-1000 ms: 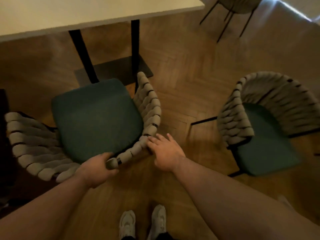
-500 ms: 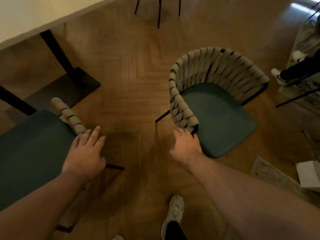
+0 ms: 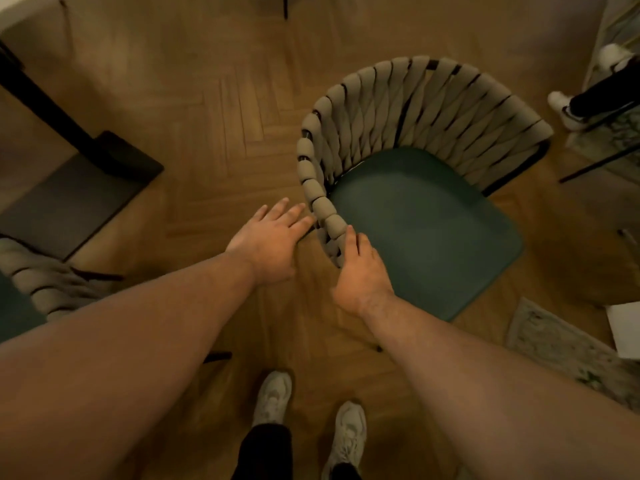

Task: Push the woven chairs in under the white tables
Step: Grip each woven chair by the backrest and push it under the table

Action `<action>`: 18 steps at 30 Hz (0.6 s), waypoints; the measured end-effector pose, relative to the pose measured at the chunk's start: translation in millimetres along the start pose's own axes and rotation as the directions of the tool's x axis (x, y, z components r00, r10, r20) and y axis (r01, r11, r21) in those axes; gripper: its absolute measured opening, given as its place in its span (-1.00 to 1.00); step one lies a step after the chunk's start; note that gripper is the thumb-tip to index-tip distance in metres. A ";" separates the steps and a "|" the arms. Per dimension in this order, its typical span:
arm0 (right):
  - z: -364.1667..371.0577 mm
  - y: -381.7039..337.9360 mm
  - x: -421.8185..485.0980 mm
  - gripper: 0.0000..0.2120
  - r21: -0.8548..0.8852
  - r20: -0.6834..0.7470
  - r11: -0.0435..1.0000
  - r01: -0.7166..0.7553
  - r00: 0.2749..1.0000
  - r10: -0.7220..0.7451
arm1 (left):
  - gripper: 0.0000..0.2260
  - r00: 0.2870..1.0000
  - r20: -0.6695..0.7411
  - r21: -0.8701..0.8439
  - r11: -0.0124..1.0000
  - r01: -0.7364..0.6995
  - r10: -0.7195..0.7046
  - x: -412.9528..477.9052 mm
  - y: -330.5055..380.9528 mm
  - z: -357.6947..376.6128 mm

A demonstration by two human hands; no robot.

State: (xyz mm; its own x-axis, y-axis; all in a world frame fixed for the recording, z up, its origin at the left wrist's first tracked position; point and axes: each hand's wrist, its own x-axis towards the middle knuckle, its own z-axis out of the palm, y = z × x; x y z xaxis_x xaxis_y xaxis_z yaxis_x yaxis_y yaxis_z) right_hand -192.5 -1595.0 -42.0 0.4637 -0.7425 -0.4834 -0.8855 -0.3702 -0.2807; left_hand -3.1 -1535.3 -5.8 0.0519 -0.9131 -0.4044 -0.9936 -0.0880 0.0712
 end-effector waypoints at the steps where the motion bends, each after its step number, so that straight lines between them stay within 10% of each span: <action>1: 1.9 -1.8 6.2 0.07 0.007 0.002 1.000 -0.023 1.000 0.023 | -0.06 1.000 0.002 0.028 0.999 -0.026 0.026 13.8 -2.8 -1.7; 9: 1.8 1.8 55.5 -0.74 0.040 -0.094 0.974 -0.224 0.969 0.227 | -0.35 0.978 -0.039 0.195 0.961 -0.196 0.207 107.8 -11.2 -15.5; 18: 9.0 12.5 53.4 -0.85 0.025 -0.139 0.996 -0.080 0.987 0.083 | -0.46 0.957 -0.091 0.284 0.929 -0.239 0.274 113.0 -13.7 -12.6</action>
State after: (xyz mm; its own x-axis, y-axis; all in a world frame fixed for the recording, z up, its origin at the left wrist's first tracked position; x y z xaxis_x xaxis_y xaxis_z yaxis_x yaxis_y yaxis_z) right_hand -178.6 -1634.3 -78.8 0.3797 -0.8411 -0.3851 -0.9189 -0.2950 -0.2618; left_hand 17.6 -1642.3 -41.0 -0.2138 -0.9344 -0.2849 -0.9636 0.2497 -0.0959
